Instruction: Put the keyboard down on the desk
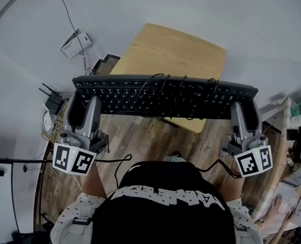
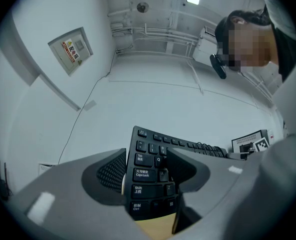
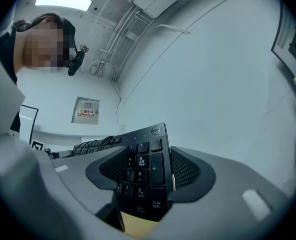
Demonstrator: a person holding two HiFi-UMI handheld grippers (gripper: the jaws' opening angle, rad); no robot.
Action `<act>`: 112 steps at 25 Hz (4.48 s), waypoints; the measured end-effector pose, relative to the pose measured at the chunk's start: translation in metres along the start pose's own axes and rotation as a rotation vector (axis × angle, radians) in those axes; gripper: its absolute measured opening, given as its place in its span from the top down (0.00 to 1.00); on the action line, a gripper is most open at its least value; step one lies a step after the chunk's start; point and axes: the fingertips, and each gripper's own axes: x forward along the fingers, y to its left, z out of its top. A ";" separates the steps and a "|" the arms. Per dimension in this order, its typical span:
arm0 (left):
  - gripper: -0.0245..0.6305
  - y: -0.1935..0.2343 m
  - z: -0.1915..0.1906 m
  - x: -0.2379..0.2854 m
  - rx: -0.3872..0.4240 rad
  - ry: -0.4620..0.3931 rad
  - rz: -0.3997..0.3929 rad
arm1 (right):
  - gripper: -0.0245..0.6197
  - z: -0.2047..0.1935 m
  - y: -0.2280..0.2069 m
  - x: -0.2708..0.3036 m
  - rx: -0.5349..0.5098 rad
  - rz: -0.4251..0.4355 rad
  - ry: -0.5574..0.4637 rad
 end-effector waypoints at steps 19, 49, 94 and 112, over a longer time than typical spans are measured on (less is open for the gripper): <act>0.61 -0.005 0.011 -0.009 -0.003 0.040 0.040 | 0.53 0.006 0.001 0.005 0.028 0.024 0.044; 0.61 -0.003 -0.002 -0.008 -0.046 0.010 0.024 | 0.53 0.011 0.001 0.004 -0.023 0.008 0.045; 0.61 0.005 -0.016 0.009 -0.114 0.043 -0.066 | 0.53 0.009 0.005 -0.006 -0.043 -0.083 0.065; 0.63 -0.005 0.021 -0.010 -0.046 -0.076 -0.081 | 0.53 0.025 0.016 -0.011 -0.053 -0.008 -0.060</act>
